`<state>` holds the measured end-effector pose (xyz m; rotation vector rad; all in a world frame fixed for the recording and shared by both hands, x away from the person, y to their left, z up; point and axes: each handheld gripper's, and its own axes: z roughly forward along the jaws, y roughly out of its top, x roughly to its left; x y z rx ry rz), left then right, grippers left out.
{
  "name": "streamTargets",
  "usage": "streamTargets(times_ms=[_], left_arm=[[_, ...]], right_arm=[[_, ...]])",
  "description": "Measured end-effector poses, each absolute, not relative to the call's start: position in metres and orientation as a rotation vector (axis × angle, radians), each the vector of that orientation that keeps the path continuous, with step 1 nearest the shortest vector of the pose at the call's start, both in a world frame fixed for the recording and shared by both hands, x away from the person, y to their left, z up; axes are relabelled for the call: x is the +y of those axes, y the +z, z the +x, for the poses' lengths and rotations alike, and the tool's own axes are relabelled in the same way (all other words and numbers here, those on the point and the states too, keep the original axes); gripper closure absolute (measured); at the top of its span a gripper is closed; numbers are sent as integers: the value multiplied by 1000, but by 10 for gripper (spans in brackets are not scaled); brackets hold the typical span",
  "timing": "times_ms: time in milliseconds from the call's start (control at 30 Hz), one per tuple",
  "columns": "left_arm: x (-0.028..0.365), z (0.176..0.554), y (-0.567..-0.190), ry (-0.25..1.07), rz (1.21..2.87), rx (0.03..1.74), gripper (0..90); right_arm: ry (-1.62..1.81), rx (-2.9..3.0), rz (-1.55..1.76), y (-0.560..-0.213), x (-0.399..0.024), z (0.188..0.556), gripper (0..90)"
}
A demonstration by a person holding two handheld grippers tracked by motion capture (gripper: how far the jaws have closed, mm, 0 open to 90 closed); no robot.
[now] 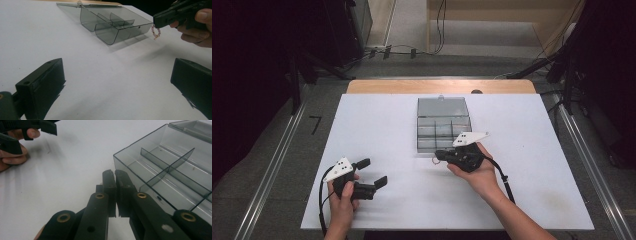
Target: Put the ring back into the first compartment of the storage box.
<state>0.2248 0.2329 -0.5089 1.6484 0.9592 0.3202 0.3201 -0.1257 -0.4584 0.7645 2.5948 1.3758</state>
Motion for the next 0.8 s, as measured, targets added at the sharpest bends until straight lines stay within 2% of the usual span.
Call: streamTargets(times_ms=[800], left_arm=[[233,225,-509,318,1647,955,0]], right_arm=[[1372,2585,791,-449,-118,339,852]])
